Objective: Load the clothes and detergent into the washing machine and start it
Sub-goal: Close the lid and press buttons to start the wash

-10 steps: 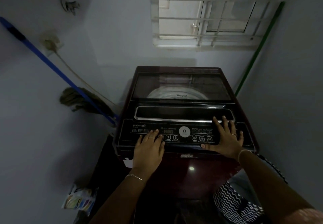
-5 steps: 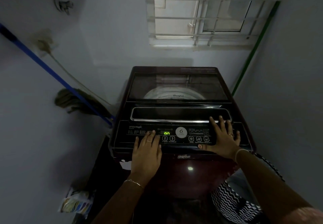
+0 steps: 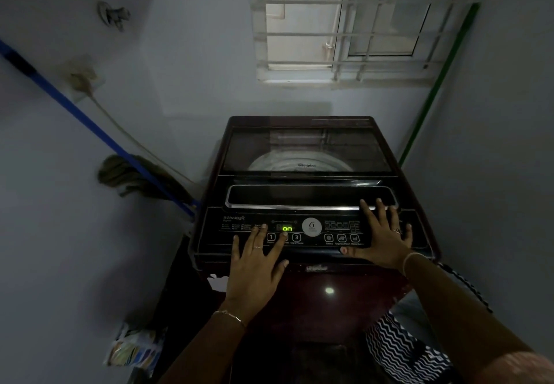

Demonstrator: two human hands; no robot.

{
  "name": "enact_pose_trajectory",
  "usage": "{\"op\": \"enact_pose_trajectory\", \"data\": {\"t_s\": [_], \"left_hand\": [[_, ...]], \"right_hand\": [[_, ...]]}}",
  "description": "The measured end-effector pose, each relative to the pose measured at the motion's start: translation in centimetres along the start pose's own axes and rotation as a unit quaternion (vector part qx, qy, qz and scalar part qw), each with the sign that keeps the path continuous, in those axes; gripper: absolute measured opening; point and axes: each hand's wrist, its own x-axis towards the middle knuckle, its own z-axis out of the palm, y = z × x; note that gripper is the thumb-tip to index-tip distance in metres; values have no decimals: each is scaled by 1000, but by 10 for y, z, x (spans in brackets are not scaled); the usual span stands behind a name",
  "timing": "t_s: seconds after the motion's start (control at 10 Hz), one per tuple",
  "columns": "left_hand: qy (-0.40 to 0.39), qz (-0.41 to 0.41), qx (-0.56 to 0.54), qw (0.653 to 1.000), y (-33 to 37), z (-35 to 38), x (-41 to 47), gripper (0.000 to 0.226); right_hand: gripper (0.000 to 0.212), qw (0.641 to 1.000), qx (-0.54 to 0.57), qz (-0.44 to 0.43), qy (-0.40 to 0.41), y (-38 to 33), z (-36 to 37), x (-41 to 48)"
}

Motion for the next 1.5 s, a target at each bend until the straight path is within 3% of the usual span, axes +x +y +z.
{"op": "enact_pose_trajectory", "data": {"t_s": [1.5], "left_hand": [[-17, -27, -5, 999, 9, -6, 3, 54]], "right_hand": [[129, 1000, -2, 0, -19, 1, -1, 2]]}}
